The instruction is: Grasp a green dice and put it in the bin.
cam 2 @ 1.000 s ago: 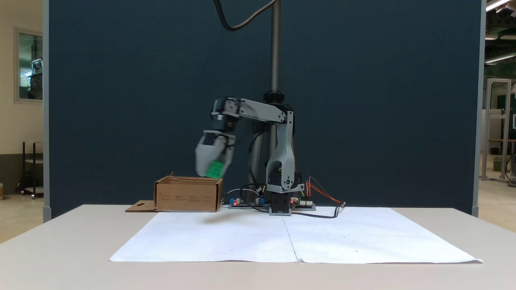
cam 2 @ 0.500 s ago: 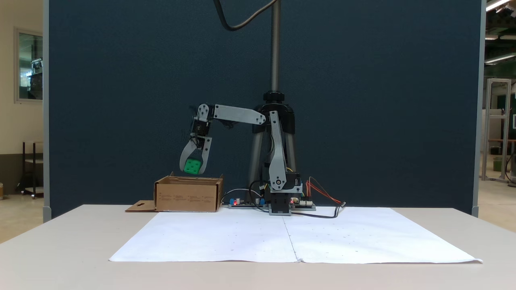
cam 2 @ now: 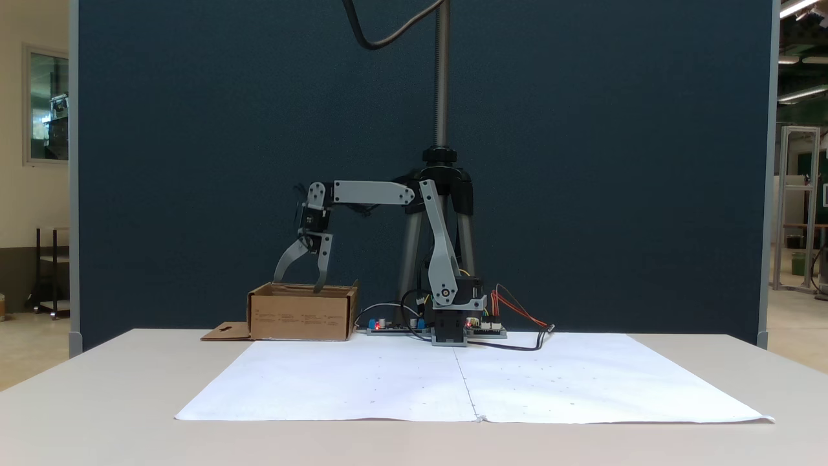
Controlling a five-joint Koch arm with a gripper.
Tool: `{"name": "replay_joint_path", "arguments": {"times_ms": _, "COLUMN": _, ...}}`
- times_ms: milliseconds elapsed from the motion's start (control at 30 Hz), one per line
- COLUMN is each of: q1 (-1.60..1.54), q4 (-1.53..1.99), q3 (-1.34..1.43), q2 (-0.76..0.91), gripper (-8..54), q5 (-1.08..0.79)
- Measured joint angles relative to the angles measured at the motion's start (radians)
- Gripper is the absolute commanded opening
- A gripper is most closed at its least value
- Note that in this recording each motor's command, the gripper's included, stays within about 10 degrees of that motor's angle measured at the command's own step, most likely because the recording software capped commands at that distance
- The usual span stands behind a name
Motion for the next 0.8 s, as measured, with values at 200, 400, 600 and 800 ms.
{"name": "replay_joint_path", "arguments": {"times_ms": 200, "q1": -0.069, "q4": -0.034, "q3": -0.018, "q2": 0.006, "gripper": 40.5, "q5": 0.012}}
{"name": "replay_joint_path", "arguments": {"times_ms": 400, "q1": -0.463, "q4": -0.035, "q3": -0.066, "q2": 0.178, "gripper": 41.0, "q5": 0.183}}
{"name": "replay_joint_path", "arguments": {"times_ms": 600, "q1": -0.92, "q4": -0.034, "q3": -0.067, "q2": 0.275, "gripper": 43.8, "q5": 0.247}}
{"name": "replay_joint_path", "arguments": {"times_ms": 800, "q1": -1.355, "q4": -0.034, "q3": -0.067, "q2": 0.275, "gripper": 43.5, "q5": 0.25}}
